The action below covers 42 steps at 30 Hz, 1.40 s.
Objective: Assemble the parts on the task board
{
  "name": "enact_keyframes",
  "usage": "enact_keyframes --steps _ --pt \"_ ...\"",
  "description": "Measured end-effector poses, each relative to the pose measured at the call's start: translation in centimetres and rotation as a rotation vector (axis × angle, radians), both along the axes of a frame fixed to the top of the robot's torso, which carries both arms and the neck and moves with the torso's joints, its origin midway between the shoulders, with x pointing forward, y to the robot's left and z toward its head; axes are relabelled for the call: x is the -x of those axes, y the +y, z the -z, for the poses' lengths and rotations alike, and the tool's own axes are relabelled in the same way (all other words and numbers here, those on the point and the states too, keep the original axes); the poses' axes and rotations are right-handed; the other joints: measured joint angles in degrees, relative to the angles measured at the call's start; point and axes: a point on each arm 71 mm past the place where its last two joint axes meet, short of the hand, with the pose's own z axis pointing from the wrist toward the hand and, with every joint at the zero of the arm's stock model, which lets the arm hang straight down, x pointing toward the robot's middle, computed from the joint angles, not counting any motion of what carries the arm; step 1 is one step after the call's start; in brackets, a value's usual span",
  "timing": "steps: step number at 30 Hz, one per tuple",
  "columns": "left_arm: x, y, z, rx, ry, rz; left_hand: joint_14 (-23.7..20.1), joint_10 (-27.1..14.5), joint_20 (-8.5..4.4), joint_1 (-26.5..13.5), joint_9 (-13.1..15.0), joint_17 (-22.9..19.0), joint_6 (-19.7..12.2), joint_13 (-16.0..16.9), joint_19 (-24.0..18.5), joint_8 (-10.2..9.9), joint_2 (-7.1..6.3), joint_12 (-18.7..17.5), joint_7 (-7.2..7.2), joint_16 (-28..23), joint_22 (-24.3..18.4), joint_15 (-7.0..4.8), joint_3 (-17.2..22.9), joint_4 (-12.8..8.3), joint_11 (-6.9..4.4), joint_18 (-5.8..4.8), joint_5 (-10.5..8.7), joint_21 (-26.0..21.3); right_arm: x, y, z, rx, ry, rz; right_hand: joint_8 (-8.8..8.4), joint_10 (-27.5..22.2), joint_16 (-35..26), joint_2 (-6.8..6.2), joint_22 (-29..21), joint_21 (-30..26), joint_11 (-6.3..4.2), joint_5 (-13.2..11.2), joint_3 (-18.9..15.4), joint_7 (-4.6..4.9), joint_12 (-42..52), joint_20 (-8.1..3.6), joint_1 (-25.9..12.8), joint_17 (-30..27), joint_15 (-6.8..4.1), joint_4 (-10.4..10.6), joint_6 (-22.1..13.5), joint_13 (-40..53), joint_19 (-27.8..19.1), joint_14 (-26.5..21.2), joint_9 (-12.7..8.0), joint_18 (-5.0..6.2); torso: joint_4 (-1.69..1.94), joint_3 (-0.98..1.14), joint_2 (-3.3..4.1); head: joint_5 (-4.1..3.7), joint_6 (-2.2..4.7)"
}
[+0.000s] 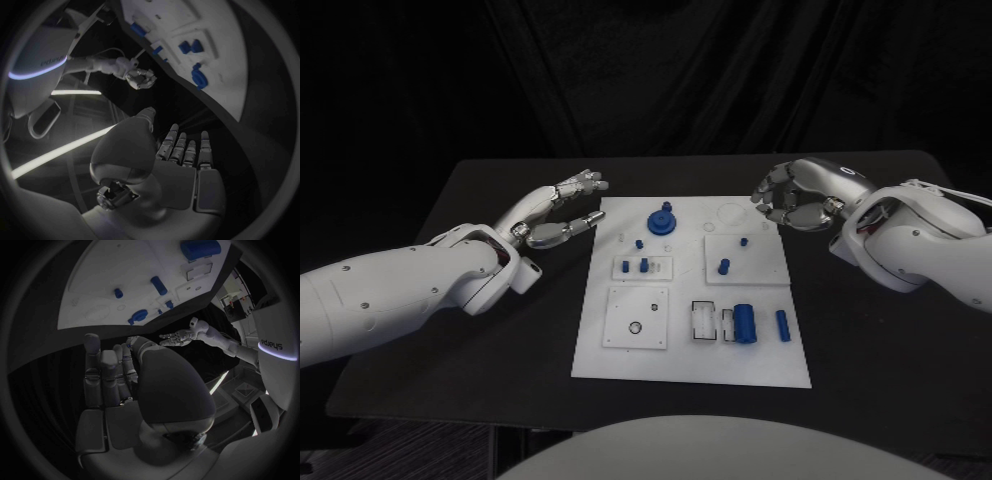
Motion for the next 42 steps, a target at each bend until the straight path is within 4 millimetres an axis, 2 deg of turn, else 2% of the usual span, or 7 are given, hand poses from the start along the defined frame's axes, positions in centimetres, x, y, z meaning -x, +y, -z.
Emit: enact_keyframes --steps 3,7,15,22,31,38,42 --pt "0.5 -0.3 0.5 0.141 0.115 0.014 -1.15 -1.54 1.20 -1.09 -2.95 -1.38 -3.22 -3.82 -1.68 -0.29 2.30 -2.30 -1.18 -0.52 -6.15 1.18 -5.66 -0.07 -1.08 0.01 -3.14 -0.34 0.0 0.4 0.7 0.054 0.000 -0.022 -1.66 -0.99 0.00 -0.67 0.00 -0.43 0.98 -1.56 0.39 -0.33 -4.82 0.52 -0.54 -0.53 0.61 0.39 -0.70 -4.16 -0.52 -0.61 -1.09 0.00 0.23 -0.07 -0.10 -1.09 0.00" --pt "1.1 -0.6 1.1 0.280 0.225 0.030 -1.28 -2.19 2.63 0.26 -5.16 -1.55 -4.30 -6.27 -4.27 -0.29 4.75 -2.84 -1.86 -0.52 -12.23 1.53 -10.99 -0.18 -0.56 0.02 -4.31 -0.65 0.0 0.6 1.8 0.119 0.008 -0.035 -3.90 -1.91 -1.35 -1.62 -0.01 -3.20 1.91 -4.60 -0.14 -1.45 -8.74 1.64 -1.06 -2.35 1.14 0.88 -1.81 -7.93 -1.64 -2.15 -2.42 0.91 0.60 -0.29 -0.24 -2.10 0.00" --pt "1.9 -0.9 1.6 0.424 0.329 0.053 -1.20 -2.53 3.80 2.18 -6.11 -1.60 -4.87 -6.75 -4.35 -0.29 5.50 -3.03 -2.90 -0.51 -13.05 2.88 -12.99 -0.09 0.52 0.03 -3.37 -0.65 0.0 0.6 3.5 0.203 0.034 -0.028 -4.08 -2.00 -1.34 -1.62 -0.01 -3.30 1.99 -4.81 -0.92 -1.55 -9.10 1.72 -1.06 -2.33 1.20 1.02 -1.70 -9.09 -1.72 -2.21 -2.72 0.91 1.82 -1.51 -0.15 -4.14 0.00" --pt "2.5 -0.8 1.5 0.472 0.359 0.068 -1.08 -1.71 6.27 2.61 -6.68 -1.59 -4.88 -6.75 -3.92 -0.29 6.74 -2.51 -2.91 -0.51 -13.31 5.01 -14.77 -0.01 3.10 0.03 -3.50 -0.65 0.2 1.0 4.5 0.232 0.041 -0.027 -4.70 -0.99 -0.45 -2.04 -0.01 -3.46 1.95 -5.47 -2.37 -1.50 -9.33 2.13 -2.45 -2.26 1.41 1.99 -0.52 -10.42 -1.00 -1.74 -3.11 0.90 2.05 -2.24 0.08 -4.60 0.00" --pt "2.9 -1.0 1.3 0.500 0.378 0.087 -0.27 -1.01 8.67 3.60 -6.81 -1.45 -4.66 -6.67 -2.75 -0.29 7.72 -2.03 -2.69 -0.51 -12.22 6.85 -15.41 -0.16 4.73 0.99 -1.87 -0.35 0.5 1.1 4.8 0.265 0.021 -0.027 -5.26 1.30 0.19 -1.91 -0.01 -2.40 1.36 -4.61 -3.36 -1.99 -9.33 1.72 -2.58 -1.87 0.97 2.35 0.44 -12.20 0.69 -0.75 -3.51 0.91 2.18 -2.68 0.36 -5.13 0.00" --pt "2.9 -1.2 1.3 0.511 0.386 0.099 0.09 -0.99 9.72 4.51 -6.87 -1.31 -4.67 -6.67 -2.11 -0.29 7.94 -1.81 -2.69 -0.51 -11.44 7.61 -15.72 -0.16 5.14 0.99 -1.20 0.02 0.8 1.1 4.7 0.276 0.009 -0.026 -5.26 2.32 0.67 -1.91 -0.02 -2.14 1.16 -3.91 -3.75 -2.07 -9.33 1.61 -2.58 -1.84 0.81 2.74 1.56 -12.94 1.48 -0.28 -3.51 0.90 2.31 -2.72 0.65 -5.83 0.00" --pt "2.9 -1.3 1.3 0.514 0.389 0.104 0.35 -0.82 10.03 4.96 -6.87 -1.20 -4.67 -6.66 -1.80 -0.29 8.02 -1.59 -2.69 -0.30 -11.07 7.87 -15.72 -0.16 5.30 0.98 -0.88 0.32 0.8 0.8 4.7 0.283 0.007 -0.015 -5.26 2.88 0.67 -1.91 -0.02 -2.27 1.07 -1.48 -3.75 -1.95 -9.68 1.41 -2.58 -2.13 0.73 2.74 2.81 -13.84 1.68 -0.20 -3.51 0.90 2.48 -2.72 0.78 -6.33 0.00"
